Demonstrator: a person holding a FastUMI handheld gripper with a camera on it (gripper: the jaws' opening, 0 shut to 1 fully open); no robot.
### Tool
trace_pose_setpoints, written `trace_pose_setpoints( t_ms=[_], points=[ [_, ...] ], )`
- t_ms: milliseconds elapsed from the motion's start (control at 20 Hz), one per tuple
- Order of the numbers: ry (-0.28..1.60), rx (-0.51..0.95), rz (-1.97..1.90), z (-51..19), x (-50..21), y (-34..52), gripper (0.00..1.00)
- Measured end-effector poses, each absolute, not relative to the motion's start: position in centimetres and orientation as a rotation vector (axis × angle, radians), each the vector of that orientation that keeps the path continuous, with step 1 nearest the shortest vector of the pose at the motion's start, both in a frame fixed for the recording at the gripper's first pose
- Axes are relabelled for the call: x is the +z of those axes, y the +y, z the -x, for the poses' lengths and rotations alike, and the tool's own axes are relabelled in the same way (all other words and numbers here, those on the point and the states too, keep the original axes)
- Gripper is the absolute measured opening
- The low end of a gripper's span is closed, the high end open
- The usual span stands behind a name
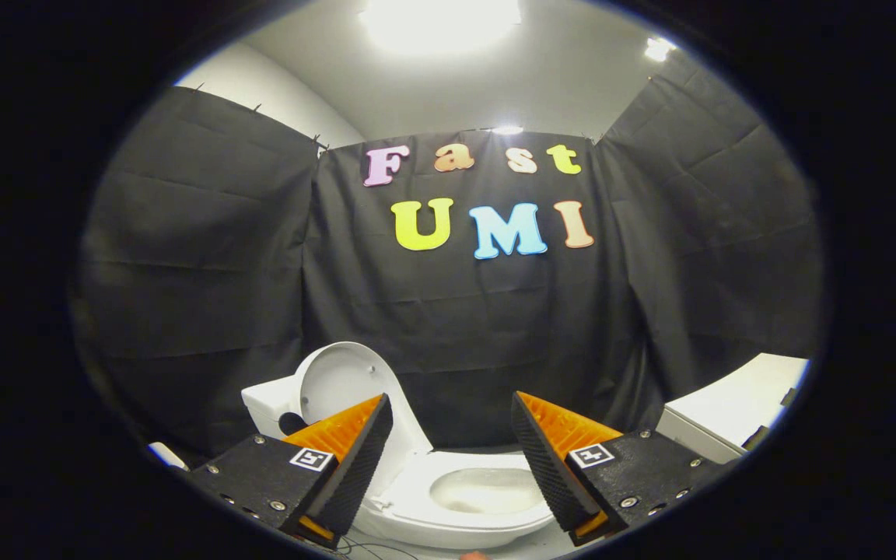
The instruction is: Open the toilet lid.
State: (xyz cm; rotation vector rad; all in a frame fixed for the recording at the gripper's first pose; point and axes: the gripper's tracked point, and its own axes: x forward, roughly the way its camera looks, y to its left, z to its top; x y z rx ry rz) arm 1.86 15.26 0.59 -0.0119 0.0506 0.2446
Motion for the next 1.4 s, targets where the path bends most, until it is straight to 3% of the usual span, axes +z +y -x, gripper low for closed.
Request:
trace_pose_setpoints(
  t_ms=[450, 1400],
  points=[
    [0.009, 0.178, 0.001, 0.5, 2.5, 9.5, 0.94],
    [-0.004, 0.145, 0.004, 1.2, 2.7, 6.1, 0.94]
  ],
)
